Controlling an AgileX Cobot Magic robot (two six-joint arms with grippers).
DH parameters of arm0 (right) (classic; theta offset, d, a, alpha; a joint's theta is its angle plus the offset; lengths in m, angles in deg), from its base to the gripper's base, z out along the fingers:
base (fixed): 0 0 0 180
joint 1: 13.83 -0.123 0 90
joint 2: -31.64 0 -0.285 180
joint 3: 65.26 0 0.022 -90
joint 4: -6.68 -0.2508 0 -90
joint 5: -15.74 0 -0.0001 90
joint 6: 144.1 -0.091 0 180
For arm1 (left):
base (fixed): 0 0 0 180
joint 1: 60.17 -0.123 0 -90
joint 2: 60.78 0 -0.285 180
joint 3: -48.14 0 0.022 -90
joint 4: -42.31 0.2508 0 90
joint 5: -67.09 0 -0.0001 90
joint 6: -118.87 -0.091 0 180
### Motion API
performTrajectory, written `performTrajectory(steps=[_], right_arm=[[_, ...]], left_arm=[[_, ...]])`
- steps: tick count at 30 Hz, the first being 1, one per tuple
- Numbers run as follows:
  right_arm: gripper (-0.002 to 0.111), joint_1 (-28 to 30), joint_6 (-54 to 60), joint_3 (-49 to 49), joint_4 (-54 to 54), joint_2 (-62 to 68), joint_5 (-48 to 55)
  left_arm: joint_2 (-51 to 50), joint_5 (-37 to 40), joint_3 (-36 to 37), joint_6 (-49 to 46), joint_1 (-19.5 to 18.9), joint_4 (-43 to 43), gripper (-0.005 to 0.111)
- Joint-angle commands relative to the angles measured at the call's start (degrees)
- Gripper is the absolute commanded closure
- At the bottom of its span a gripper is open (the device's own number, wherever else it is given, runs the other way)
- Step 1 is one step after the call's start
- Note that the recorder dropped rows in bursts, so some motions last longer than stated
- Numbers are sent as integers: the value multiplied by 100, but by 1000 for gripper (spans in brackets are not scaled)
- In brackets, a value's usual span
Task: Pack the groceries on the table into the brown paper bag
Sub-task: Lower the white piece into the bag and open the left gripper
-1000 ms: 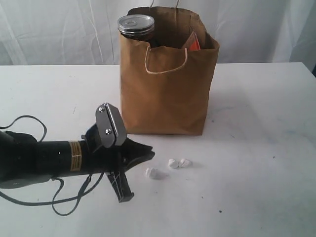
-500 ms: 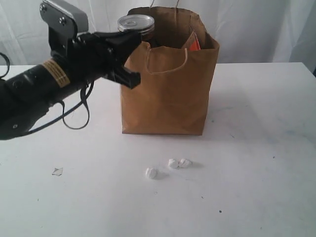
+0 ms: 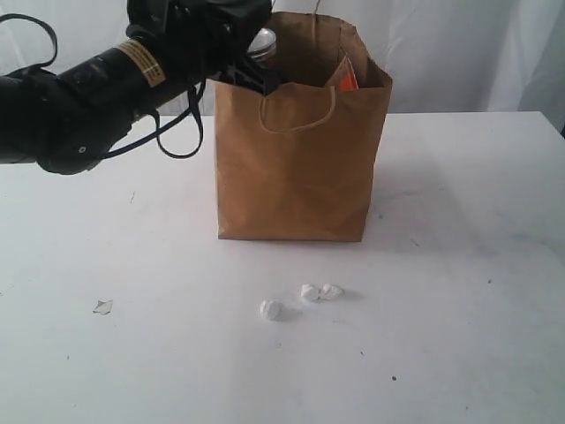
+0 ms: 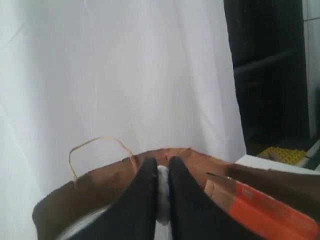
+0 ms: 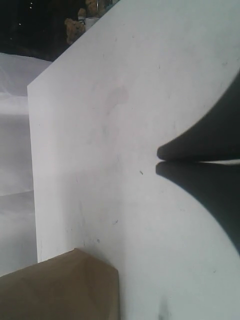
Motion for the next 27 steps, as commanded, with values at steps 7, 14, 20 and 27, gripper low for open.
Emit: performTrajectory(steps=[7,14,20,27], right_arm=[[108,51,-8,-26,5,-20,-26],[108,51,-8,-26,5,-20,-26],[108,51,-8,-26,5,-20,-26],[108,51,-8,-26,5,-20,-26]], left_arm=[[-238,231,-251,476,-6,80,107],[-238,231,-251,901,-6,829,96],[-238,220,-251,1167,-6,1340,59],[-238,220,-251,1541,-6,1326,42]])
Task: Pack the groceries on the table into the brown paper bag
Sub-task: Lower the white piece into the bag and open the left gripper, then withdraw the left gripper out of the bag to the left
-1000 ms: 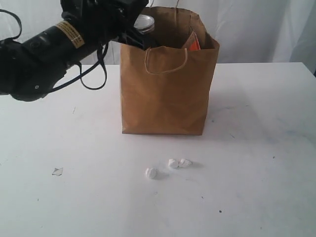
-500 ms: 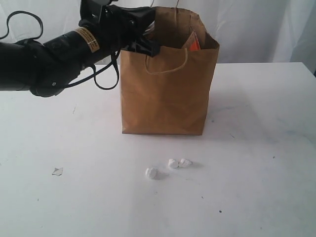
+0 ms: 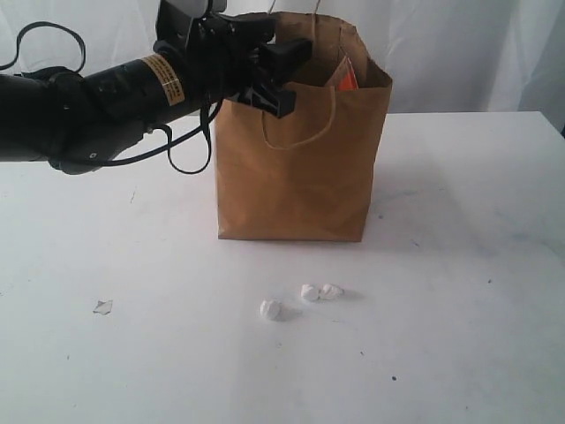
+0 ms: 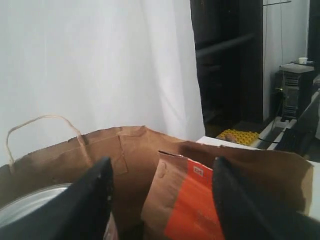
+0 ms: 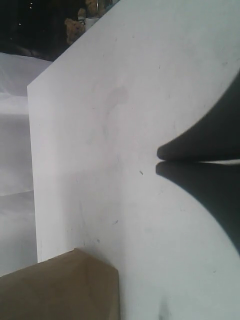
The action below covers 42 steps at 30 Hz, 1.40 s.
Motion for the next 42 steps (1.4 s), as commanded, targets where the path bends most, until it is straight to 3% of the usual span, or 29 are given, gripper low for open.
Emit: performTrajectory(steps=[1,13,18,21,24,26,31,38,42], right_arm=[[108,51,-8,-26,5,-20,-26],[108,51,-8,-26,5,-20,-26],[108,51,-8,-26,5,-20,-26],[108,51,-8,-26,5,-20,-26],[108,51,-8,-26,5,-20,-26],[108,51,-8,-26,5,-20,-26],[108,51,-8,-26,5,-20,-26],[108,51,-8,-26,5,-20,-26],[108,51,-8,-26,5,-20,-26]], left_arm=[[25,12,-24,255,-6,56,42],[57,16,-24,370,-6,104,42],[476,776,142,370,-6,133,46],[976,2127,275,370,-6,133,65],[1527,3551,269,329,-6,149,94],[1787,4344,269,301,-6,164,107],[2178,5047,269,301,-6,179,107],[2629,5059,332,480,-6,76,107],[2923,4811,877,480,-6,76,107]])
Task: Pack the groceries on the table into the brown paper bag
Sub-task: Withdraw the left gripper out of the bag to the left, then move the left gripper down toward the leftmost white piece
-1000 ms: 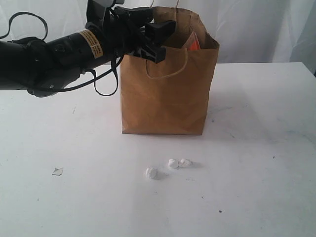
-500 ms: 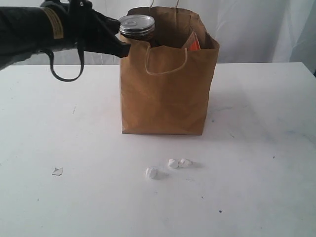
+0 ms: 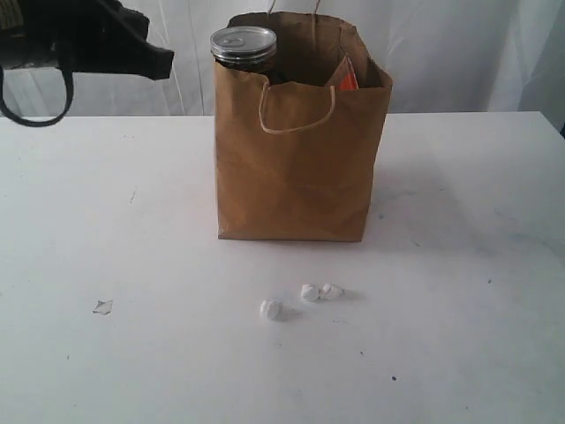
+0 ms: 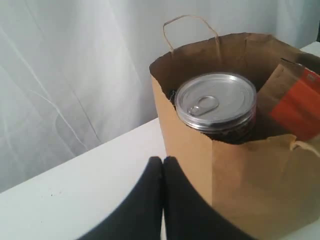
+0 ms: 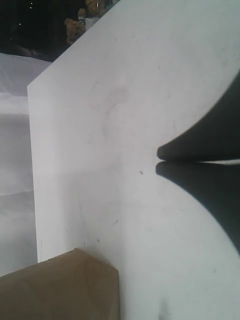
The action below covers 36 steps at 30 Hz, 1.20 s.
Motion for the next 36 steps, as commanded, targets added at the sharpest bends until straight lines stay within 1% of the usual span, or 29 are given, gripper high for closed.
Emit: performTrajectory(steps=[1,4,10,11,12,13,15,21,22,24,31,33,34,36], right_arm=[[108,51,-8,-26,5,-20,-26],[108,51,-8,-26,5,-20,-26],[108,51,-8,-26,5,-20,-26],[108,51,-8,-26,5,-20,-26],[108,51,-8,-26,5,-20,-26],[108,51,-8,-26,5,-20,-26],[108,51,-8,-26,5,-20,-26],[108,51,-8,-26,5,-20,-26],[108,51,-8,-26,5,-20,-26],[108,51,-8,-26,5,-20,-26],[108,51,-8,-26,5,-20,-26],[108,51,-8,-26,5,-20,-26],[108,51,-8,-26,5,-20,-26],[108,51,-8,-26,5,-20,-26]], left_arm=[[288,-211,561,64,-6,-15,107],[500,-336,1022,105,-6,-15,107],[982,-980,1859,410,-6,-45,107],[1163,-1339,2087,561,-6,-45,107],[1230,-1485,2171,617,-6,-45,107],[1351,-1800,2352,681,-6,-45,107],[1439,-2119,2599,681,-6,-45,107],[1342,-2093,3312,642,-6,19,107],[1299,-2093,3428,523,-6,19,107],[1232,-2142,3584,320,-6,19,107],[1098,-2313,3597,-669,-6,239,107],[1060,-2313,3597,-829,-6,371,107],[1049,-2313,3597,-827,-6,450,105],[1002,-2313,3597,-827,-6,523,98]])
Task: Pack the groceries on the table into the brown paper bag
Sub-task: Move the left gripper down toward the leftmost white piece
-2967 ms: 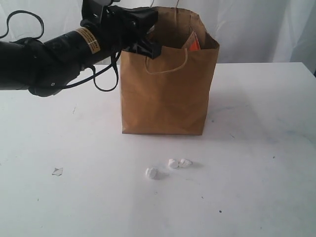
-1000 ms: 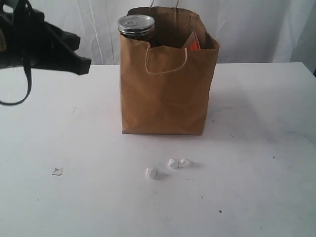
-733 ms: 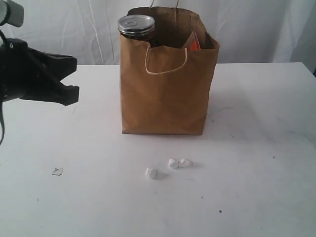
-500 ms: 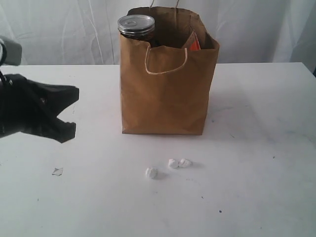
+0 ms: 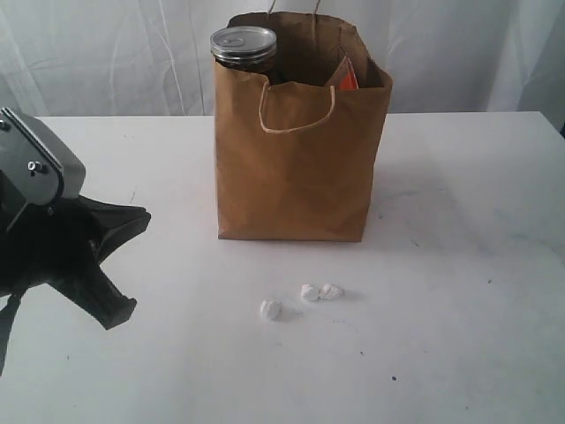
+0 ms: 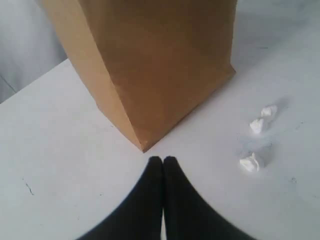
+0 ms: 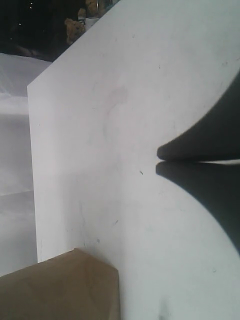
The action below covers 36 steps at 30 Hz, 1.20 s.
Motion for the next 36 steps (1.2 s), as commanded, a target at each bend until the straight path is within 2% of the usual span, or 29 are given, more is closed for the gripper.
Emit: performTrajectory(steps=[1,2,3,5,7,9,12,17,21,24,31,36], right_arm=[[108,51,-8,-26,5,-20,-26],[108,51,-8,-26,5,-20,-26],[108,51,-8,-26,5,-20,-26],[108,51,-8,-26,5,-20,-26],[108,51,-8,-26,5,-20,-26],[108,51,-8,-26,5,-20,-26],[108,51,-8,-26,5,-20,-26],[108,51,-8,-26,5,-20,-26],[108,51,-8,-26,5,-20,-26],[108,51,-8,-26,5,-20,-26],[108,51,-8,-26,5,-20,-26],[108,51,-8,-26,5,-20,-26]], left_arm=[[-65,-61,45,-115,-6,221,92],[-78,-51,54,-115,-6,221,85],[-89,-51,54,-115,-6,221,70],[-89,-51,54,-115,-6,221,52],[-89,-61,54,-115,-6,221,41],[-89,-61,54,-115,-6,221,34],[-89,-544,54,-115,-6,208,33],[-255,-1806,54,419,-6,173,33],[-762,-2317,54,787,-6,173,36],[-1273,-2603,54,787,-6,132,38],[-2392,-3984,54,714,-6,-472,40],[-2742,-4076,54,27,-6,-754,40]])
